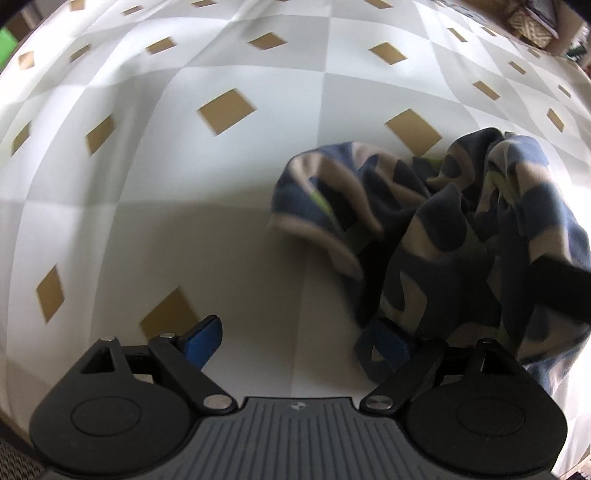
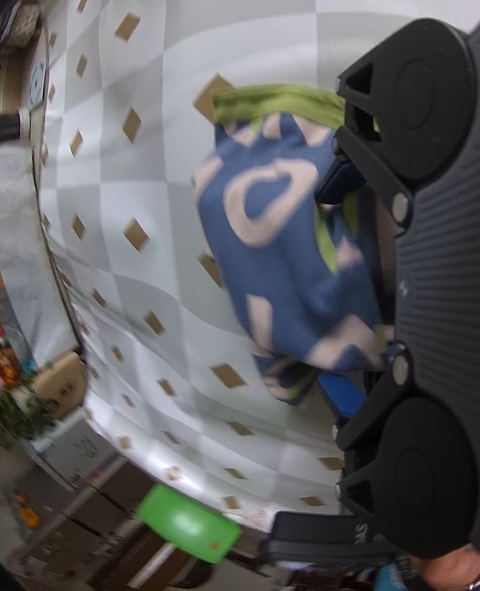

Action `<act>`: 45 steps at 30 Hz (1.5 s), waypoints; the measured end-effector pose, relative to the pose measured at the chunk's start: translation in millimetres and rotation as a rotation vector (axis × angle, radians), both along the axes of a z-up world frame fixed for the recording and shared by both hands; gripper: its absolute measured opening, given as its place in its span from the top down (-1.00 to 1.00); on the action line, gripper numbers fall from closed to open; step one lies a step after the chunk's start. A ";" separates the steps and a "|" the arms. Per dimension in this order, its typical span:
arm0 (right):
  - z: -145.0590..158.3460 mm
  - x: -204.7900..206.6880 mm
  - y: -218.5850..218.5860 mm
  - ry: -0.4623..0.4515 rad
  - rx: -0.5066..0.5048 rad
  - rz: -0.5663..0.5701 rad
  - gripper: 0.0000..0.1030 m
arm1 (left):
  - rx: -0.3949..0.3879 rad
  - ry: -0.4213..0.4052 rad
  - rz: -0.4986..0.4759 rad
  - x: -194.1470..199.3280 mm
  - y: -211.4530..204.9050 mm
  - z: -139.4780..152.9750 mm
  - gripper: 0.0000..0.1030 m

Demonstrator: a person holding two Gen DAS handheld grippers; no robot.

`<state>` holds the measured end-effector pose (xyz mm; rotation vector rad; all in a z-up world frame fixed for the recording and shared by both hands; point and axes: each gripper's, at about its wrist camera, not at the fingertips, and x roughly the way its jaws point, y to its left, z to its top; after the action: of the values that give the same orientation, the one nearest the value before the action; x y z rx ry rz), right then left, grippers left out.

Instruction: Fold clothes

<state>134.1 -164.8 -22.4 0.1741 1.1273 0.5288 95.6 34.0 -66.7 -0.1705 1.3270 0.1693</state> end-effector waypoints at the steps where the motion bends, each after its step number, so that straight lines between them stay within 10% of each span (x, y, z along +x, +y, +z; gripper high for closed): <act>1: -1.0 -2.3 5.1 -0.006 -0.020 0.018 -0.93 | 0.016 -0.005 0.006 -4.4 0.7 2.5 -0.72; 45: 5.0 -132.3 -41.6 0.076 -0.173 -0.383 -0.92 | 0.038 -0.092 -0.168 -128.4 -43.2 9.7 -0.73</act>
<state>1.8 -206.4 -17.4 0.2545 1.1724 0.0844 -32.8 -9.2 -56.9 -0.0334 1.2393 0.0435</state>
